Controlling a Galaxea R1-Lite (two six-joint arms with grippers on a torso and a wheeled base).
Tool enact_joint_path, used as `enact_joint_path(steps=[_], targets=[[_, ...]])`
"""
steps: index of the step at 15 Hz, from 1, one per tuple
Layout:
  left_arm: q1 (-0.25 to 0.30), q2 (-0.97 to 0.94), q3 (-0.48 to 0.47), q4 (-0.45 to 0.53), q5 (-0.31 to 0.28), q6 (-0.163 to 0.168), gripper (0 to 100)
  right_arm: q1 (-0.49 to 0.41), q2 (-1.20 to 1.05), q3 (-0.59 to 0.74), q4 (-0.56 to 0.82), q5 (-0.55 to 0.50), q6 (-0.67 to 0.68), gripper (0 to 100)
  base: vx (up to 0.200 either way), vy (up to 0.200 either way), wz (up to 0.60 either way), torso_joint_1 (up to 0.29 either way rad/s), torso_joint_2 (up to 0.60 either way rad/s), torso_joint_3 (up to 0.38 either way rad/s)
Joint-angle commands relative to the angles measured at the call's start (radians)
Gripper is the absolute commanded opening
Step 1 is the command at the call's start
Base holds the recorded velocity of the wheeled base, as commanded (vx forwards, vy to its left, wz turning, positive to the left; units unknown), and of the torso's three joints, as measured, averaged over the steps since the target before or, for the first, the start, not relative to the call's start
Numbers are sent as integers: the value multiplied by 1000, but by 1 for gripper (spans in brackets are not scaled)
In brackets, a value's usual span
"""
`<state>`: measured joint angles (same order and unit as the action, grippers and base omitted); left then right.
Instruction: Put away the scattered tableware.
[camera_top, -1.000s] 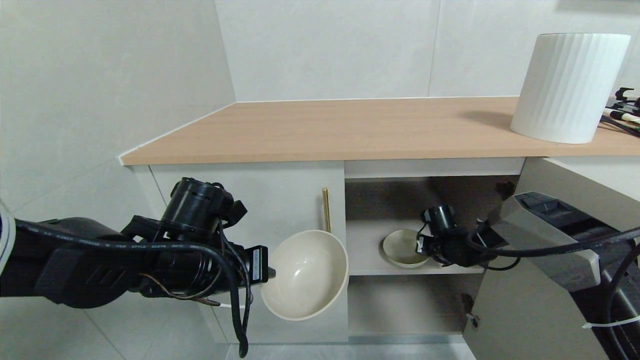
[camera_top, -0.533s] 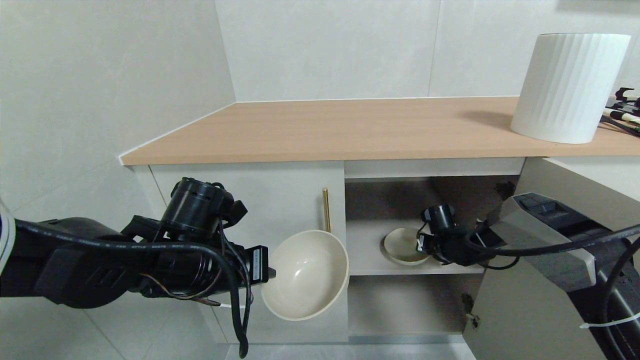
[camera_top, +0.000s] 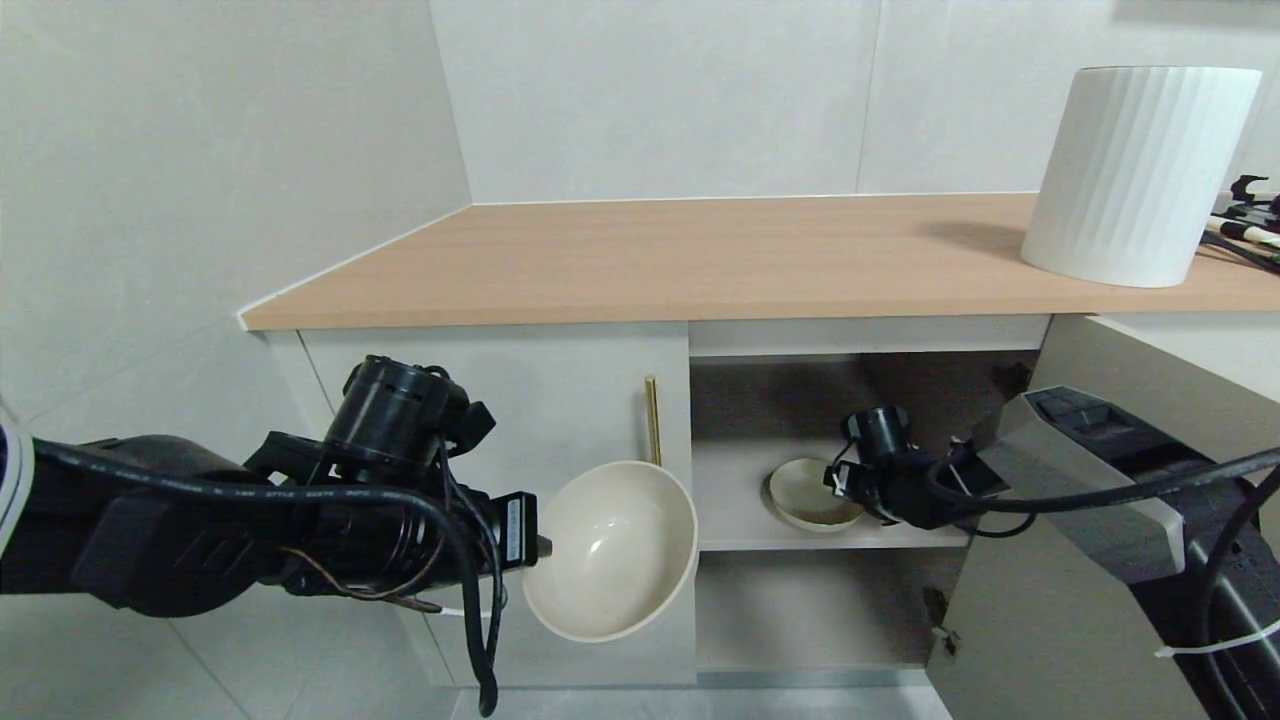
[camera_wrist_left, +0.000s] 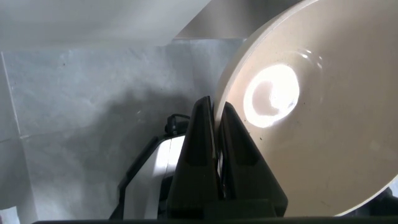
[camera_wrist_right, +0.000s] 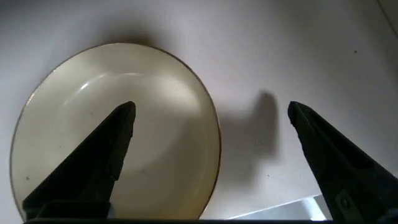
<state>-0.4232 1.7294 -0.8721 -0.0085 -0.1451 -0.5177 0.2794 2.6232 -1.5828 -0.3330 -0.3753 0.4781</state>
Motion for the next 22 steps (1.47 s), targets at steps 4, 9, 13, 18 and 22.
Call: enact_joint_path(steps=[4, 9, 13, 18, 22], targets=[[-11, 27, -18, 2, 36, -1, 0, 58, -267, 254, 0, 13, 24, 100, 0, 0, 0, 0, 0, 0], [-118, 98, -22, 48, 121, -1, 0, 244, -581, 566, 2, 159, -15, 100, 0, 0, 0, 0, 0, 0], [-160, 176, -33, 97, 136, -4, 0, 370, -726, 610, 118, 222, -26, 100, 0, 0, 0, 0, 0, 0], [-183, 208, -45, 96, 187, -4, 0, 466, -785, 610, 226, 285, -24, 100, 0, 0, 0, 0, 0, 0], [-209, 185, -39, 99, 188, -4, 0, 535, -698, 604, 241, 277, -22, 100, 0, 0, 0, 0, 0, 0]])
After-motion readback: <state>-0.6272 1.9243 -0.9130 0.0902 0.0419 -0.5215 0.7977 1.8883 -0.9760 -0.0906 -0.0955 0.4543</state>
